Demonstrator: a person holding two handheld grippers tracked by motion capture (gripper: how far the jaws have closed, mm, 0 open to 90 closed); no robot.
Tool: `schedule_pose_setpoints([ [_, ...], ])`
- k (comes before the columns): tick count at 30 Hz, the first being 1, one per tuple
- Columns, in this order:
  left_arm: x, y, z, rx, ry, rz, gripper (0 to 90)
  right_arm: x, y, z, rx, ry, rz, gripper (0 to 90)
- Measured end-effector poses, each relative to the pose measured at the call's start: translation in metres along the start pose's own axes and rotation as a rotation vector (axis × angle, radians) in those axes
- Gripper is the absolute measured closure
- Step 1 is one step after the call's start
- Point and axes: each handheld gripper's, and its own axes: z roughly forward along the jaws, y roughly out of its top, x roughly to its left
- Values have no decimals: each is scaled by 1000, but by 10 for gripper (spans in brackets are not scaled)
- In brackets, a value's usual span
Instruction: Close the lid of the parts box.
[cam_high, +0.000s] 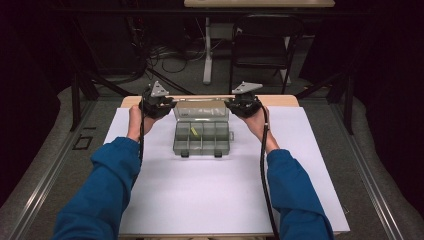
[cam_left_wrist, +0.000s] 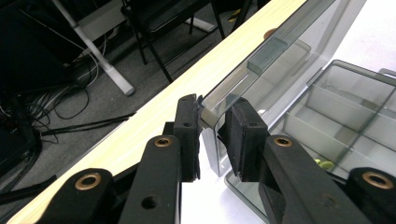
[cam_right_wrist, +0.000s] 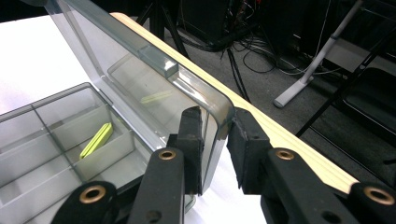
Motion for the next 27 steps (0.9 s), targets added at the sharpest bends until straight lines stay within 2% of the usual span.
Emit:
schedule_pose_setpoints([
  [15, -9, -8, -9, -8, -18, 16, 725, 14, -9, -11, -10, -19, -49, 764],
  [17, -10, -7, -11, -12, -20, 11, 679, 15, -9, -11, -10, -19, -52, 767],
  [20, -9, -2, -18, -34, -40, 6, 534, 15, -9, -11, -9, -19, -51, 768],
  [22, -9, 1, -23, -55, -56, 6, 496, 15, -9, -11, -9, -19, -49, 769],
  [24, -8, 6, -30, -78, -61, -11, 543, 15, -9, -11, -8, -23, -53, 769],
  [26, -4, 10, -34, -100, -60, -29, 651, 16, -9, -12, -9, -22, -55, 769],
  [27, -3, 13, -35, -103, -57, -52, 697, 16, -9, -12, -7, -23, -56, 769],
])
